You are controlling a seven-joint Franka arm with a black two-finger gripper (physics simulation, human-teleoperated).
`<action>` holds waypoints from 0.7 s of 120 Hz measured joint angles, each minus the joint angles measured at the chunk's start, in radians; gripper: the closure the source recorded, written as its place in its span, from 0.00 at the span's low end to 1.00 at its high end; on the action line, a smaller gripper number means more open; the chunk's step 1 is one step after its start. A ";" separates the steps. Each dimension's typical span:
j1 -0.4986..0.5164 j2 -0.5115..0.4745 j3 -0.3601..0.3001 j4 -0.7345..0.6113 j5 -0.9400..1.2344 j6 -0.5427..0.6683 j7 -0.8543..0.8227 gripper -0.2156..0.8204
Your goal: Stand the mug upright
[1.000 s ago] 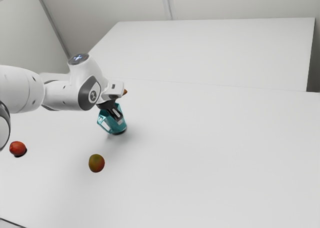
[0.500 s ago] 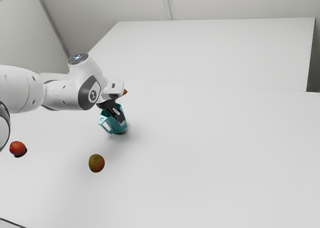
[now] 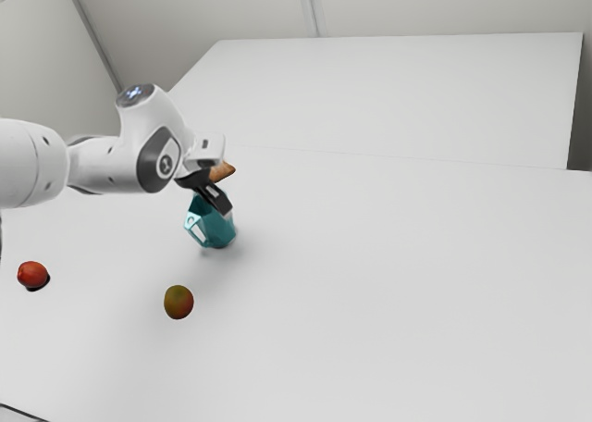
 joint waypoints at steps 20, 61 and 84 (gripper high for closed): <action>-0.004 -0.046 -0.001 -0.001 0.000 -0.007 -0.002 0.37; -0.033 -0.084 0.005 0.226 -0.004 -0.229 -0.029 0.25; -0.026 -0.074 0.015 0.428 0.013 -0.557 -0.112 0.23</action>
